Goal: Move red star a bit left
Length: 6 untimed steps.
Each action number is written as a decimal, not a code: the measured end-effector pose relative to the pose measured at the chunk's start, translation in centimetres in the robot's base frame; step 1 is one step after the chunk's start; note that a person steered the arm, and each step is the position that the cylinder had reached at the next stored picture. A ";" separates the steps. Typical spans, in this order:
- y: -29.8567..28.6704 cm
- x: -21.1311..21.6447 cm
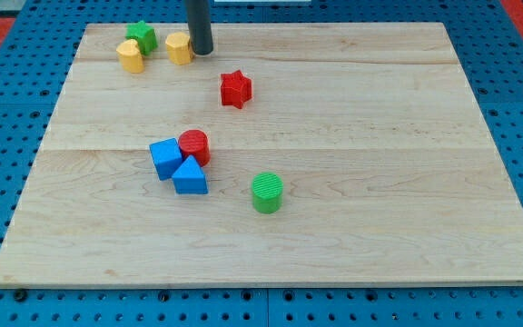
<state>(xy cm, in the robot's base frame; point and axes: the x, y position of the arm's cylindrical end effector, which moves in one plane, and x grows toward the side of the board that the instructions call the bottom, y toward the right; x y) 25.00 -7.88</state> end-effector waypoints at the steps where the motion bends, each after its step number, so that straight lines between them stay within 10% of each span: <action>1: 8.2 0.0; 2: 16.6 3.6; 6: 3.5 12.6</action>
